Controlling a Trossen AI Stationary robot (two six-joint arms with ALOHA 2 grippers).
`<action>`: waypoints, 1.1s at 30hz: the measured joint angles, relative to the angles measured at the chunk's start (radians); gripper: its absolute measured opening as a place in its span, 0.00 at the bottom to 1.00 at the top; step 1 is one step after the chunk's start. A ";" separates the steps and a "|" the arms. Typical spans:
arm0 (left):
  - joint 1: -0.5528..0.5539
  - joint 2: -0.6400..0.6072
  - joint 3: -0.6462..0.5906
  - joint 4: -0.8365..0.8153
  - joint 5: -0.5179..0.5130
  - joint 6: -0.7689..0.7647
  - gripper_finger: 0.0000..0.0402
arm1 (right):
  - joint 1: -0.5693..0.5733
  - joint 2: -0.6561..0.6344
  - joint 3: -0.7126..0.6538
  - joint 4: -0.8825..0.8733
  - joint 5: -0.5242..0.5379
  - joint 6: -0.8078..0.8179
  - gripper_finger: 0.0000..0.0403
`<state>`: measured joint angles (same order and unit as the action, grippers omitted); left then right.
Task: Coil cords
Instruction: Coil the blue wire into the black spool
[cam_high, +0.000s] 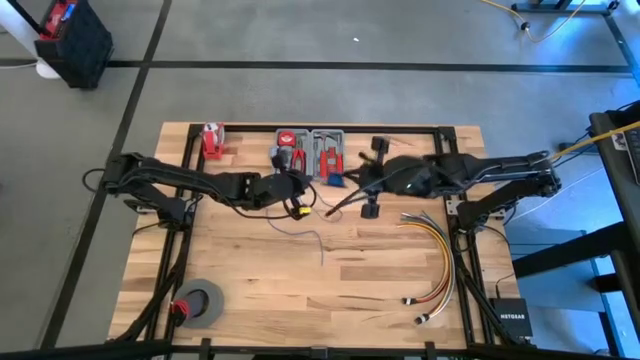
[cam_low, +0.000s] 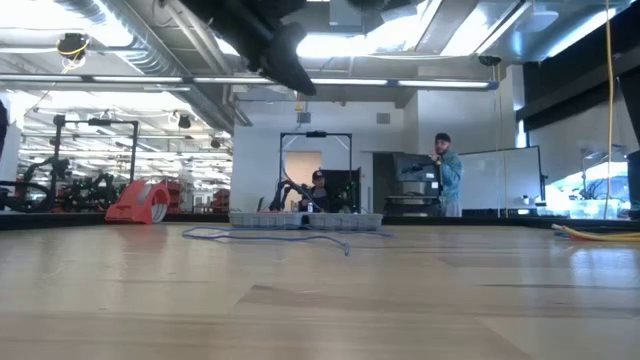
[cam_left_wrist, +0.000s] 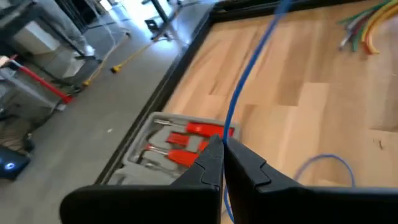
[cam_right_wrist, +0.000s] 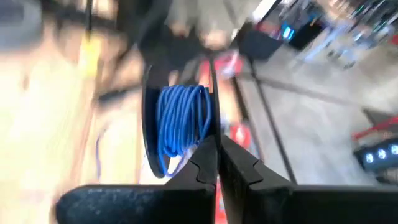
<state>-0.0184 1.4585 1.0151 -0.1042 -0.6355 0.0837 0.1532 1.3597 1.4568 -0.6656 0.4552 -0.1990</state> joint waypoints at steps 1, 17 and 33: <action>0.000 -0.013 0.000 -0.015 -0.002 -0.002 0.00 | 0.000 0.005 -0.024 -0.024 0.005 0.007 0.01; -0.001 -0.116 0.004 -0.091 0.238 -0.117 0.00 | -0.031 0.033 -0.369 0.256 0.253 -0.021 0.01; -0.020 0.016 0.006 0.168 0.262 -0.138 0.00 | -0.081 0.140 -0.412 0.737 0.170 -0.086 0.01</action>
<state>-0.0388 1.4746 1.0214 0.0635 -0.3734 -0.0540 0.0723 1.4997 1.0443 0.0713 0.6248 -0.2846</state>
